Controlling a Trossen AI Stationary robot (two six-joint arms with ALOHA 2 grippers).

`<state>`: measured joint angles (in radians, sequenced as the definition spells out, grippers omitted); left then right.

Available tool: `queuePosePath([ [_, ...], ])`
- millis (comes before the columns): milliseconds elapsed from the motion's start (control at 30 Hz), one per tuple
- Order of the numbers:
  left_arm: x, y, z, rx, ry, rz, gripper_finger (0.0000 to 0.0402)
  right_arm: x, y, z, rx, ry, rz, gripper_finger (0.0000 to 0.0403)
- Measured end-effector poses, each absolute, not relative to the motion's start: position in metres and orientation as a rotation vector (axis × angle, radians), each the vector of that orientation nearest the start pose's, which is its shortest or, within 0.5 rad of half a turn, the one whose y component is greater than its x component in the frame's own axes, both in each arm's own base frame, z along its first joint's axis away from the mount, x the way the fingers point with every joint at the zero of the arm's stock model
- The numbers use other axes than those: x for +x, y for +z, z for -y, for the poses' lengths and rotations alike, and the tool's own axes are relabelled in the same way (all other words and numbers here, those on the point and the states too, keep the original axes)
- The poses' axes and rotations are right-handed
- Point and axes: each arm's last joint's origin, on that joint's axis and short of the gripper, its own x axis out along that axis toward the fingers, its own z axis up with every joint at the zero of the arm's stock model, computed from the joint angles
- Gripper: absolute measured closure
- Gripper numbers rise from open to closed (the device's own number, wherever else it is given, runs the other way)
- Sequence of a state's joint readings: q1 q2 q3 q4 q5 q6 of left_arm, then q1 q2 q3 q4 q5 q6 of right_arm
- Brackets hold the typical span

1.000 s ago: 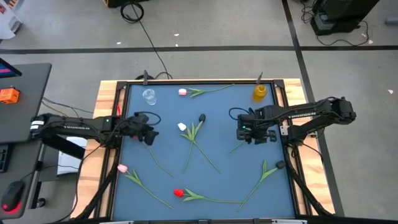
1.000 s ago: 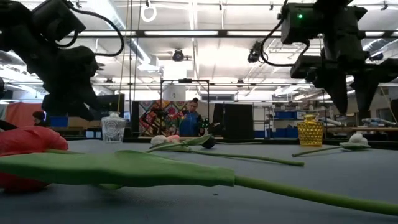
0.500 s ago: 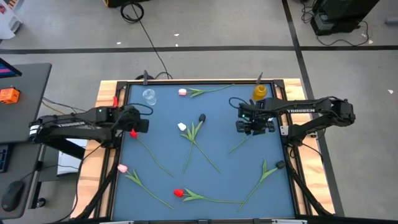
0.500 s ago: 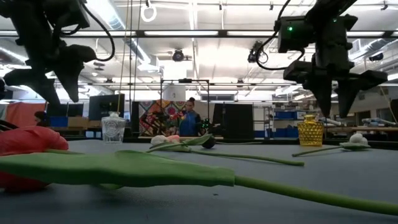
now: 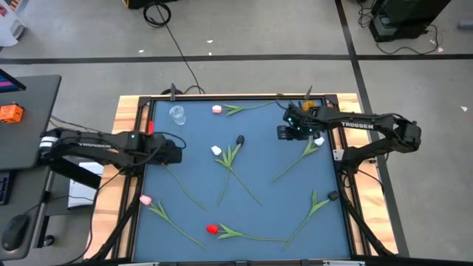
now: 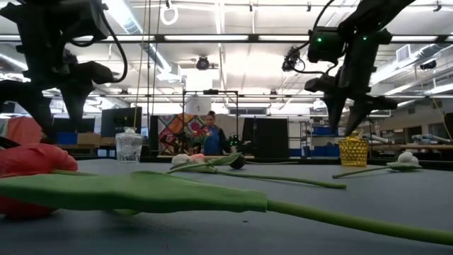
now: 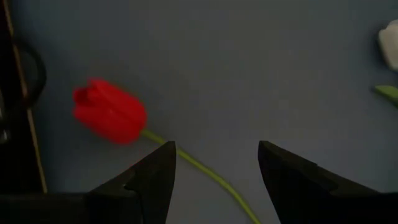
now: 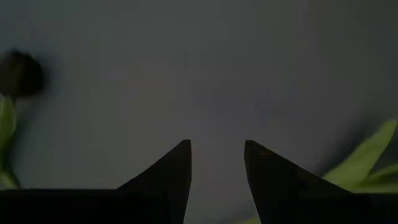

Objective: Sort flowers into vase by color
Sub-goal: Put the right white tulip into the yellow vase

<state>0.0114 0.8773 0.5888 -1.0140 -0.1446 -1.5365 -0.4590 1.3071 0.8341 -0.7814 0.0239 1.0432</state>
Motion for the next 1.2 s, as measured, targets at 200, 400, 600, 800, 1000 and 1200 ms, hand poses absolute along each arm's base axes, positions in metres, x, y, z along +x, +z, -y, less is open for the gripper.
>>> queuePosePath([
  [200,0.137,0.194,0.012,-1.265,1.113,-0.927,0.0169,0.196,0.209,0.119,1.125,-1.072,-0.878,0.0245],
  [400,0.144,0.186,0.027,-1.315,1.168,-0.926,0.0169,0.189,0.210,0.133,1.096,-1.070,-0.863,0.0245],
  [600,0.155,0.173,0.039,-1.306,1.211,-0.949,0.0169,0.184,0.210,0.141,1.078,-1.074,-0.864,0.0245],
  [800,0.166,0.162,0.046,-1.318,1.206,-0.958,0.0169,0.184,0.210,0.141,1.074,-1.072,-0.863,0.0245],
  [1000,0.177,0.153,0.049,-1.337,1.198,-0.965,0.0169,0.184,0.210,0.141,1.055,-1.048,-0.871,0.0245],
  [1200,0.182,0.148,0.053,-1.350,1.163,-1.002,0.0169,0.185,0.210,0.140,1.068,-1.026,-0.877,0.0245],
])
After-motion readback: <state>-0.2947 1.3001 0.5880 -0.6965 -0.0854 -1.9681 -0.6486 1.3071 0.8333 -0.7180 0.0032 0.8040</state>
